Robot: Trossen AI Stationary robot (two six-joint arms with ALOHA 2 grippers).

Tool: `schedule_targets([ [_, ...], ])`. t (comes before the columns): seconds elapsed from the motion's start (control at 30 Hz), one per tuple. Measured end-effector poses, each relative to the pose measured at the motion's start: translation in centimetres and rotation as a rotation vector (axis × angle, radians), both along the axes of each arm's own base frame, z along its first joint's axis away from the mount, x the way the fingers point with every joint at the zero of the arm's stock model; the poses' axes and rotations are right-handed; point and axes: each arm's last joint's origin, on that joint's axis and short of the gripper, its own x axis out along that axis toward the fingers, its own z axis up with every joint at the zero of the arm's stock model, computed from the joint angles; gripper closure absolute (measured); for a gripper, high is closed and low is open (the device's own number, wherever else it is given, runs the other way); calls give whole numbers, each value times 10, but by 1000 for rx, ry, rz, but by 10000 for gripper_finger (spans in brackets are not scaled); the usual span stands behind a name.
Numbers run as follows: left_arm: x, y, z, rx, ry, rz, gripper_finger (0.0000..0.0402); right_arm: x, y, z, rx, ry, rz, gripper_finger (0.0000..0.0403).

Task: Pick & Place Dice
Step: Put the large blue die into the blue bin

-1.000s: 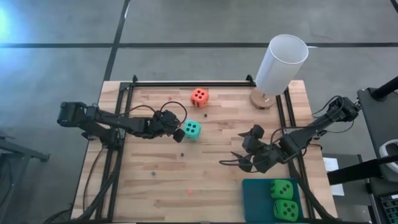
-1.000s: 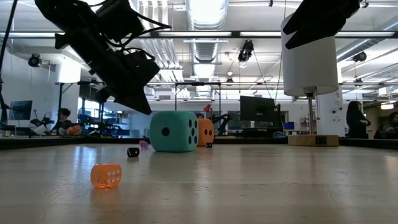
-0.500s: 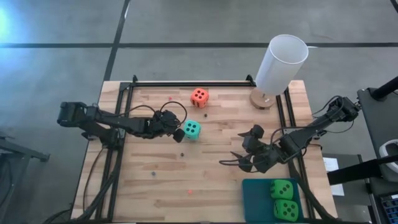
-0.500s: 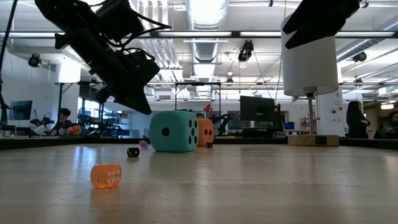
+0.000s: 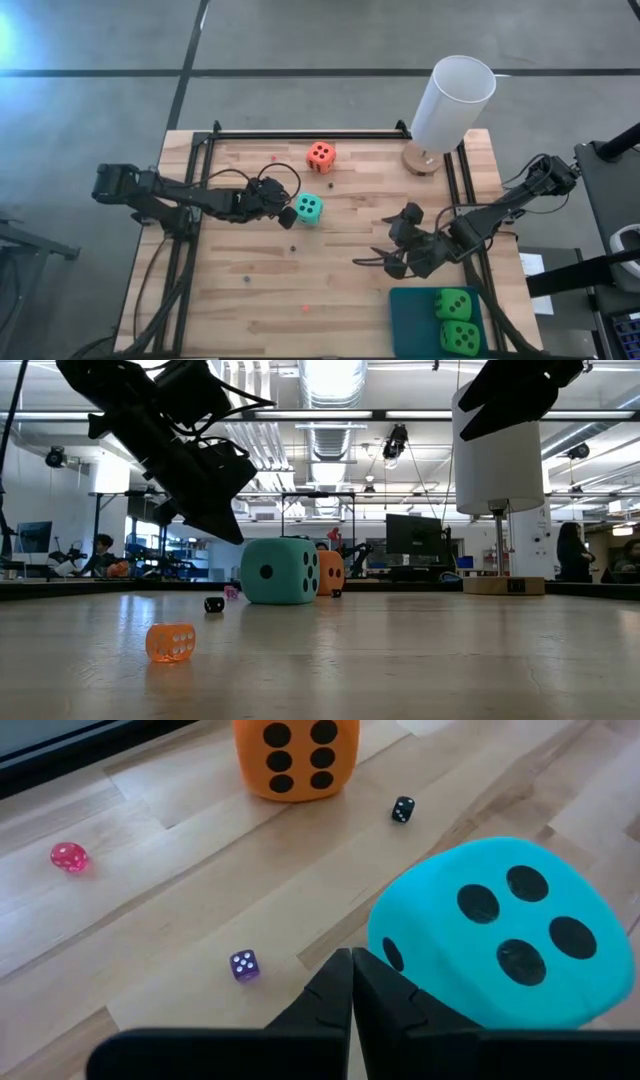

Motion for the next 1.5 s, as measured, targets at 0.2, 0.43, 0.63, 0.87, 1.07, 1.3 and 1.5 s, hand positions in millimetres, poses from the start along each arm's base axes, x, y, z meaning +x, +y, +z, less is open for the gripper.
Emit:
schedule_targets([
  [0.2, 0, 0, 0, 0, 0, 0, 384, 0, 0, 0, 2, -1, 2, 3],
  [0.43, 0, 0, 0, 0, 0, 0, 384, 0, 0, 0, 1, 0, 2, 3],
  [0.63, 0, 0, 0, 0, 0, 0, 384, 0, 0, 0, -5, 2, 6, 3],
  [0.87, 0, 0, 0, 0, 0, 0, 384, 0, 0, 0, -7, 3, 8, 3],
  [1.07, 1, 0, 0, -1, -8, 0, 384, 0, 0, 0, -7, 3, 8, 3],
  [1.3, 1, 0, 0, -20, -19, 12, 384, 0, 0, 0, -8, 4, 7, 3],
  [1.5, 8, -1, -16, -26, 12, 10, 385, 0, 0, 0, -6, 3, 7, 3],
])
